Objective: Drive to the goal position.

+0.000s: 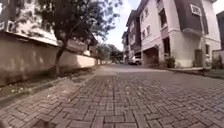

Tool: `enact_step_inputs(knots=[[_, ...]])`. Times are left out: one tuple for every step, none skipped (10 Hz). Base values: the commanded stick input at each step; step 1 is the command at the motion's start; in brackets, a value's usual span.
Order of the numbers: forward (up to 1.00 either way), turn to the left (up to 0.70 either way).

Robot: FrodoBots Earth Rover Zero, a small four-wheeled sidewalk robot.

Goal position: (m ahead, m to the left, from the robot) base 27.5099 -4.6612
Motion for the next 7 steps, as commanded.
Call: enact_step_inputs(knots=[[0.69, 0.03], [0.69, 0.03], [0.69, 0.03], [0.69, 0.03], [0.69, 0.03], [0.69, 0.03], [0.69, 0.03]])
